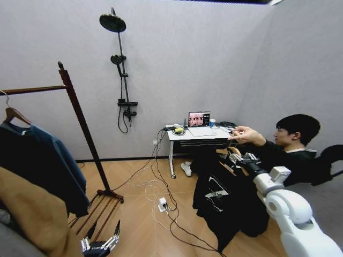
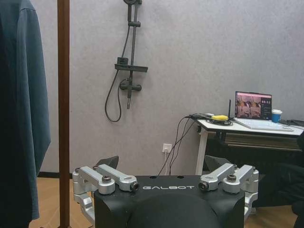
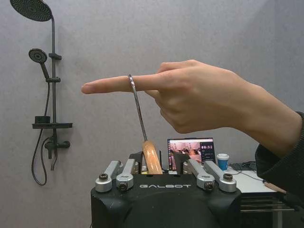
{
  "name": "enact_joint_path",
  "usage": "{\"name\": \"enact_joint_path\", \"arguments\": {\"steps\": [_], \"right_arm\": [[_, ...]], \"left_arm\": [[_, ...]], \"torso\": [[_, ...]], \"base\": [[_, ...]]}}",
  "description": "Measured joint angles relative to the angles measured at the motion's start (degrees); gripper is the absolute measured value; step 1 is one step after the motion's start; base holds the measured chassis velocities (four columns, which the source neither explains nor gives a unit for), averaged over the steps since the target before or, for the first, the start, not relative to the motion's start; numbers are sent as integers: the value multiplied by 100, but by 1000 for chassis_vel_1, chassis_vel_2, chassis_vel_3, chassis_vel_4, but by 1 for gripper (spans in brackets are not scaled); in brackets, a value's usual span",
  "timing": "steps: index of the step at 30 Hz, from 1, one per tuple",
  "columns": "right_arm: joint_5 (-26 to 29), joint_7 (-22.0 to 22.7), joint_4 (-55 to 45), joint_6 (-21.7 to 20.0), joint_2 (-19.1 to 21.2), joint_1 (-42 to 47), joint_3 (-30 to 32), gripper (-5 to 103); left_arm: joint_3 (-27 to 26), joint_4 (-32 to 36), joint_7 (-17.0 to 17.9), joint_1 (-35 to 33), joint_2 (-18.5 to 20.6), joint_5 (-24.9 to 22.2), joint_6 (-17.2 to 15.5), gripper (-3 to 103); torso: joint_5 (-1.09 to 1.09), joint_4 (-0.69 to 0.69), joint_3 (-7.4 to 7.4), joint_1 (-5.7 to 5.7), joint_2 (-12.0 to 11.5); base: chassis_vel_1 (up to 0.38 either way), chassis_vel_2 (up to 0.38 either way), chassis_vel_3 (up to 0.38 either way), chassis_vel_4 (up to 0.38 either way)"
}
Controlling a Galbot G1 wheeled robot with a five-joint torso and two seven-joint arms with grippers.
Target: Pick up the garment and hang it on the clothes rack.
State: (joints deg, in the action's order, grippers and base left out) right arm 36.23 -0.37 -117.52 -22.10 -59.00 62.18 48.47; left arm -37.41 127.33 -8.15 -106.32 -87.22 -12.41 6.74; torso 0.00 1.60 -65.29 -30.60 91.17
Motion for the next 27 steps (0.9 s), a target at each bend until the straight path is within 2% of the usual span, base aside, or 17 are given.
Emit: {"name": "enact_joint_path", "arguments": {"steps": [1,2,4,5,6,8,19,27], "right_arm": [[0,0,0,0,0,0,0,41],[-13,0,17,15,-12,-17,-25,30],[-20,4,23,22,-16,-25,-39,30],[-52,18,26,40,-19,-37,-57,19],[-52,18,26,40,-19,-37,-57,19],[-117,43,24,74,-23,-39,-78,10],[-196,95,-216,386,-172,264,1,10],[-454,-144,-358,716,-454,781,69,10]], "left_arm": [[0,0,0,0,0,0,0,100],[0,0,0,0,0,0,0,100],[0,0,0,0,0,0,0,100],[0,0,0,0,0,0,0,100],[0,0,0,0,0,0,0,100],[-1,0,1,0,0,0,0,100],[0,0,0,0,0,0,0,100],[0,0,0,0,0,0,0,100]], "torso": [[0,0,0,0,0],[0,0,0,0,0],[0,0,0,0,0],[0,0,0,0,0],[0,0,0,0,0],[0,0,0,0,0],[0,0,0,0,0],[0,0,1,0,0]], "base": [[0,0,0,0],[0,0,0,0],[0,0,0,0],[0,0,0,0],[0,0,0,0],[0,0,0,0],[0,0,0,0],[0,0,0,0]]}}
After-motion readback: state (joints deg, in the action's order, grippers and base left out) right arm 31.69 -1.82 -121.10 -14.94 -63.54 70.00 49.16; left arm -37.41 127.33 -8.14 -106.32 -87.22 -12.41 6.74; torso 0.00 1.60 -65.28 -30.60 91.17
